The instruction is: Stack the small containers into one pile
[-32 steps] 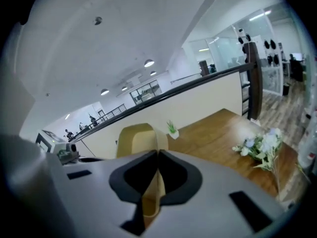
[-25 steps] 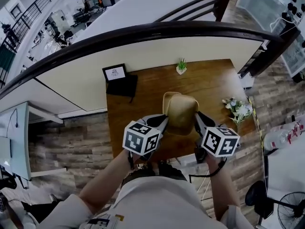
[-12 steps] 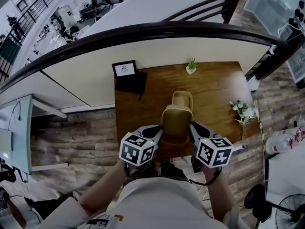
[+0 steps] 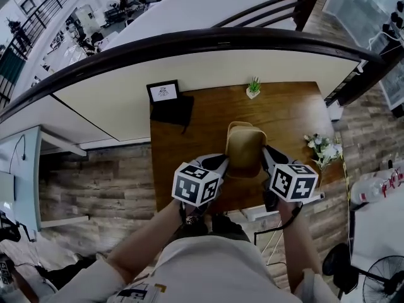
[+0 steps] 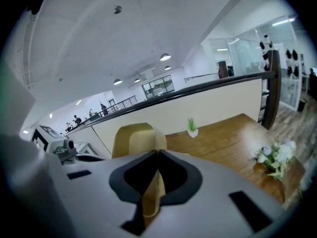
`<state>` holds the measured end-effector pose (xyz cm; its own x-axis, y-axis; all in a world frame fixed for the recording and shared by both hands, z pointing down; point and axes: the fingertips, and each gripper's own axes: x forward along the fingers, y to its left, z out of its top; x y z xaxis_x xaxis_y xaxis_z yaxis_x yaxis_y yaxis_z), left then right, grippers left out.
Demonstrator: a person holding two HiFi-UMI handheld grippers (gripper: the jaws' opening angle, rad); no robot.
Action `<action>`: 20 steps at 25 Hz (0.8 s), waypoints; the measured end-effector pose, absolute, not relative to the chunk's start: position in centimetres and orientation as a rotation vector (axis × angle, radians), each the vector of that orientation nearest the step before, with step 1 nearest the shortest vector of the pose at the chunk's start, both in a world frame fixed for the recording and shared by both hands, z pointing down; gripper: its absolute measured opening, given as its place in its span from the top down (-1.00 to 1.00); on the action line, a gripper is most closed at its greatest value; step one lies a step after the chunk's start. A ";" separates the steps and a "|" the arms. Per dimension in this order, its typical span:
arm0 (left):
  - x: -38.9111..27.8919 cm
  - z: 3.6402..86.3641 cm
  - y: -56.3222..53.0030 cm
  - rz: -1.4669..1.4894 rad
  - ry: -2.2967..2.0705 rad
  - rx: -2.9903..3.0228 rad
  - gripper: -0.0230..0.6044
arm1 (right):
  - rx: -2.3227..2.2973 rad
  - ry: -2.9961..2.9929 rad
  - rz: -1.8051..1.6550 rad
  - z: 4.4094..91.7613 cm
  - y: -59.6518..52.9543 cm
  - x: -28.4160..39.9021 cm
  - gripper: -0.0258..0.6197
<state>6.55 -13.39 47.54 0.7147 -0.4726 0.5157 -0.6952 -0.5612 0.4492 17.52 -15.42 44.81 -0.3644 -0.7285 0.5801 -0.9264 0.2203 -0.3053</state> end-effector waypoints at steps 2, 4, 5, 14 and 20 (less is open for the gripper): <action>7.3 48.3 -14.7 0.454 -0.891 2.255 0.87 | 1.543 -2.161 0.896 45.6 -16.9 18.2 0.86; 7.9 49.4 -15.7 0.465 -0.885 2.221 0.87 | 1.533 -2.128 0.914 46.9 -18.2 18.8 0.86; 8.2 50.1 -16.2 0.470 -0.880 2.198 0.87 | 1.527 -2.111 0.926 47.6 -18.9 19.1 0.86; 10.0 57.6 -18.7 0.485 -0.867 1.956 0.87 | 1.442 -1.951 1.080 56.1 -22.5 20.7 0.86; 10.1 61.1 -20.2 0.511 -0.886 1.872 0.87 | 1.396 -1.876 1.185 60.9 -24.1 21.1 0.86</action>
